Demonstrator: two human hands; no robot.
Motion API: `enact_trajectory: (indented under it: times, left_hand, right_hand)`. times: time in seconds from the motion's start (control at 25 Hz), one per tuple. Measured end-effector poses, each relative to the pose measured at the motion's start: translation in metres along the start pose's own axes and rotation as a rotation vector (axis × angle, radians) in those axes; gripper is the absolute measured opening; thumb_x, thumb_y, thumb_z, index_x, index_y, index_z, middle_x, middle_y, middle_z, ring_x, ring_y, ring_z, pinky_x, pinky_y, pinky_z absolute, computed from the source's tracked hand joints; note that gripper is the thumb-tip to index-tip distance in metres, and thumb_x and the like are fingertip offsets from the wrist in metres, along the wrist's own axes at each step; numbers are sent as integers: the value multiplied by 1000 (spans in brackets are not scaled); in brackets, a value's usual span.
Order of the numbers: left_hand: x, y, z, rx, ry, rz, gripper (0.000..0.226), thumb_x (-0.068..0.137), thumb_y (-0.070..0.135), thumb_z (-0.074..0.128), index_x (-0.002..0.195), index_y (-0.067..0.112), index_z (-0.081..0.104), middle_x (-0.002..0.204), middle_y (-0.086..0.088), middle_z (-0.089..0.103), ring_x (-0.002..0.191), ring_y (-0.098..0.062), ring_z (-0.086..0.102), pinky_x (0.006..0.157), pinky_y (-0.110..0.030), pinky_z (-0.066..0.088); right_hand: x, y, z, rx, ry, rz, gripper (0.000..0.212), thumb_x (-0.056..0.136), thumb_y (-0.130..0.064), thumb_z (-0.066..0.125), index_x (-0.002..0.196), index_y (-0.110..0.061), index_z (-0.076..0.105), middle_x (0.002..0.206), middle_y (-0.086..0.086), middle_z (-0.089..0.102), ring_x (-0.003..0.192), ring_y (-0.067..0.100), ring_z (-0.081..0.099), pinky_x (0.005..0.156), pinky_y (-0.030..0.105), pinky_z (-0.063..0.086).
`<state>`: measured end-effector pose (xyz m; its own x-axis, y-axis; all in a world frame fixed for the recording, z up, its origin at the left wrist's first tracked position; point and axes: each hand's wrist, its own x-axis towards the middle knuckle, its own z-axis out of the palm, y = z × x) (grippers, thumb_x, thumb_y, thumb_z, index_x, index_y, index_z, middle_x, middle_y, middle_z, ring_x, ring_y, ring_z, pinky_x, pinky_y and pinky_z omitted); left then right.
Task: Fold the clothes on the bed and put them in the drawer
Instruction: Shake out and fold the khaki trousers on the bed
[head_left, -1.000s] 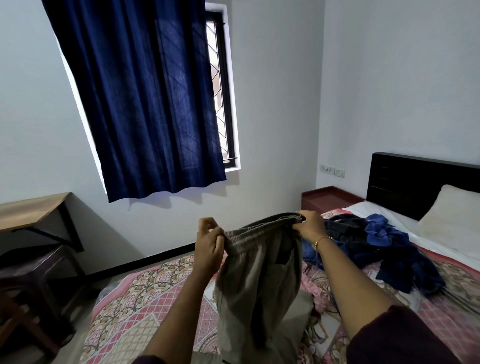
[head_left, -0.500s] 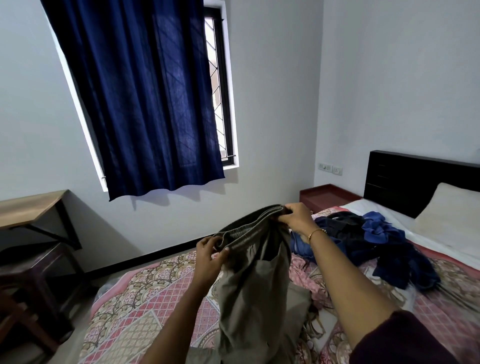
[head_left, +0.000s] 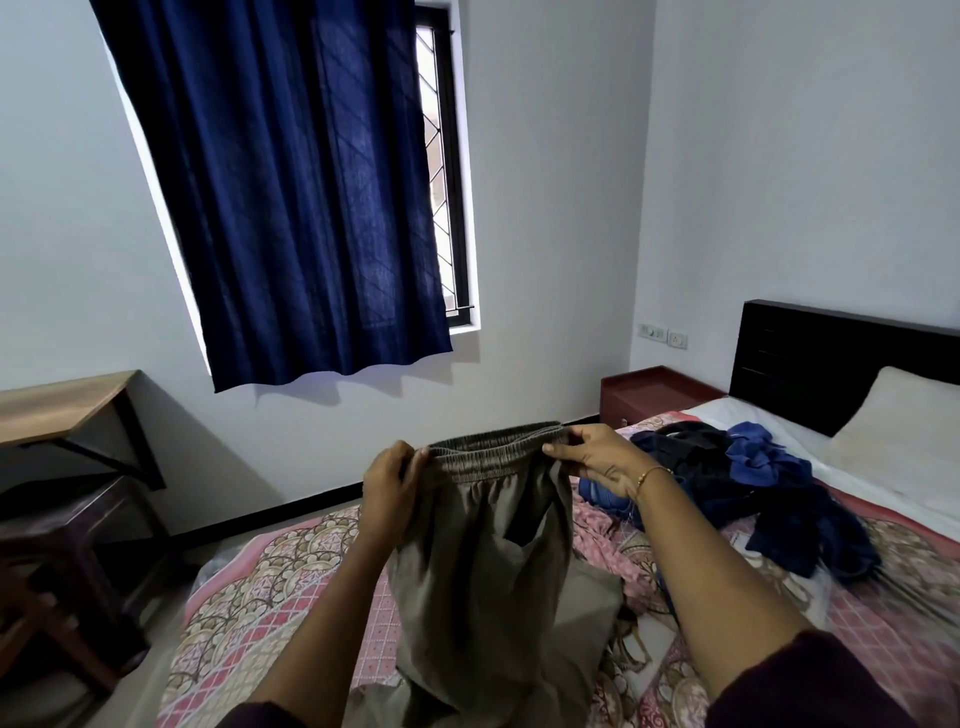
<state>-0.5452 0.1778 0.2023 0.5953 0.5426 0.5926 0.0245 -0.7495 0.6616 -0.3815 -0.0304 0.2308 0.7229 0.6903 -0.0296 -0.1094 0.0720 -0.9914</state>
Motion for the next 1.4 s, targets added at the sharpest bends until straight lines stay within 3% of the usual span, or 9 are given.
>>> enact_trajectory:
  times: [0.2,0.4,0.52,0.6,0.68,0.88,1.12,1.24,1.4]
  left_hand:
    - [23,8,-19,67,-99,155,35,74,22,77,61,2,52,61,3,40,55,-10,37,52,-15,30]
    - [29,19,-17,144,-105,28,30,85,28,67,79,8,45,74,-3,47,65,-17,44,58,-28,32]
    - [32,42,-14,399,-169,-20,35,93,22,51,122,9,39,120,-13,53,105,-30,53,88,-39,40]
    - [38,66,-12,533,-181,86,50,91,22,49,137,12,33,138,-12,45,128,-28,39,108,-43,24]
    - [45,91,-6,410,-292,211,62,92,31,51,144,11,26,145,-11,37,136,-26,29,117,-42,14]
    - [65,113,-7,240,-212,274,54,91,38,56,130,5,40,123,-13,51,109,-27,52,93,-37,42]
    - [90,113,-35,345,-104,357,50,89,41,56,124,6,46,118,-12,55,106,-30,53,88,-43,37]
    - [101,107,-63,307,-63,377,61,81,58,54,114,6,51,108,-8,59,101,-27,54,82,-40,34]
    - [104,97,-99,268,7,358,66,71,67,53,98,7,56,89,-1,61,89,-22,56,75,-34,32]
  right_hand:
    - [6,-3,3,99,143,-147,11,88,0,56,93,-4,65,80,4,69,67,9,66,70,18,55]
    - [16,-5,25,-64,355,-255,17,88,-6,61,104,-7,66,88,1,68,86,16,62,79,21,52]
    - [16,-15,35,-202,358,-357,19,87,-13,64,106,-12,66,101,4,66,98,18,60,95,32,49]
    - [13,-28,43,-310,292,-428,25,87,-14,63,111,-9,64,104,4,65,98,16,59,95,30,48]
    - [7,-45,60,-435,234,-496,30,87,-16,63,116,-7,63,107,4,64,99,15,58,90,24,47]
    - [-7,-73,85,-161,140,-493,24,85,-23,65,105,-18,52,108,8,64,100,20,61,87,29,52]
    - [-9,-32,69,-138,-52,-274,6,91,-24,57,93,-19,58,98,5,63,100,23,57,91,36,46]
    - [-14,-1,72,-210,-111,-167,20,86,-31,62,102,-20,64,108,3,66,107,22,59,96,34,47]
    - [-19,8,94,-268,-273,5,36,72,-41,68,100,-17,68,102,1,69,96,15,63,77,22,47]
